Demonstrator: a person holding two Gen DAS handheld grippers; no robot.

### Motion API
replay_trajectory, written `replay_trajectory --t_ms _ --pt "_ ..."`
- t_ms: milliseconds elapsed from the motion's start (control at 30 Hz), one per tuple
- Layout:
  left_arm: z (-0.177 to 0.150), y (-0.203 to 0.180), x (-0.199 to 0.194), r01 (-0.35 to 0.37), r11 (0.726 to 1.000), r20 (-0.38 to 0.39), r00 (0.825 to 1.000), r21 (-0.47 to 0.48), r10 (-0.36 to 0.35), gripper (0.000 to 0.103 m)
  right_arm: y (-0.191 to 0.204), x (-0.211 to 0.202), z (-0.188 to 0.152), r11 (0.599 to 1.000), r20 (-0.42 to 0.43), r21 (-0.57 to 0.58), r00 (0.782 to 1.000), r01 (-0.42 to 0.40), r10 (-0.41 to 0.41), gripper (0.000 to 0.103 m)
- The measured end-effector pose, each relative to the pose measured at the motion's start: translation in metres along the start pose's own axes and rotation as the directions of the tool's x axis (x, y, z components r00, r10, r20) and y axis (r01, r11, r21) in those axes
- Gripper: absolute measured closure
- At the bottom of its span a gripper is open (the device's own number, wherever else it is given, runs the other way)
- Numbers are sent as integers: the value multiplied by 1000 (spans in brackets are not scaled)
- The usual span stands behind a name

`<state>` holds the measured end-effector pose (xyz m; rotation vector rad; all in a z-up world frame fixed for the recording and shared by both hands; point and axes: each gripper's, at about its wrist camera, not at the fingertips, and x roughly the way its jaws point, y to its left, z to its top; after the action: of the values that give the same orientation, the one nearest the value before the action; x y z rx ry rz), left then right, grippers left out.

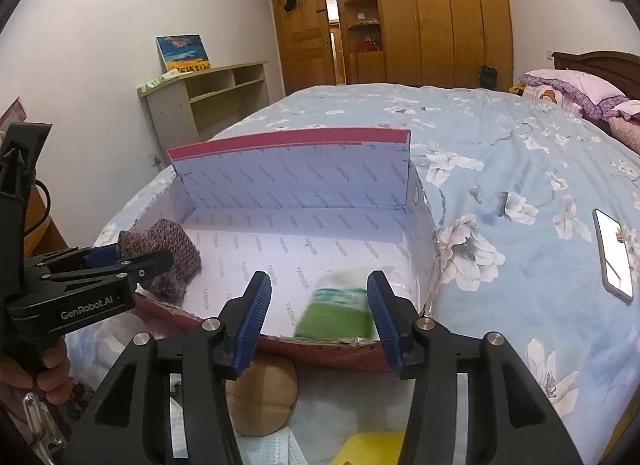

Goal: Organize soft objects
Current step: 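Carry both socks into the pink box and open both tools to release them, then grasp the patterned triangular pouch with the left tool while the right tool grasps another FIRST sock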

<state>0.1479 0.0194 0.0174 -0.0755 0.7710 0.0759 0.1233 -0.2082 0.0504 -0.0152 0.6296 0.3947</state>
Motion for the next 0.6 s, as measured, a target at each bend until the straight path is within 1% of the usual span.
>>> replay_trajectory --t_ms 100,333,600 --pt "1 0 -5 -3 1000 7 1000 0 3 50 2 -3 1 1000 10 -10 1000 -10 10 51" --pt "6 5 -13 -42 999 37 998 8 41 50 9 -9 -2 999 21 -39 1000 -17 18 51" --pt "5 10 -28 -33 999 36 999 -3 34 50 9 -15 -1 999 31 -33 999 -24 25 51"
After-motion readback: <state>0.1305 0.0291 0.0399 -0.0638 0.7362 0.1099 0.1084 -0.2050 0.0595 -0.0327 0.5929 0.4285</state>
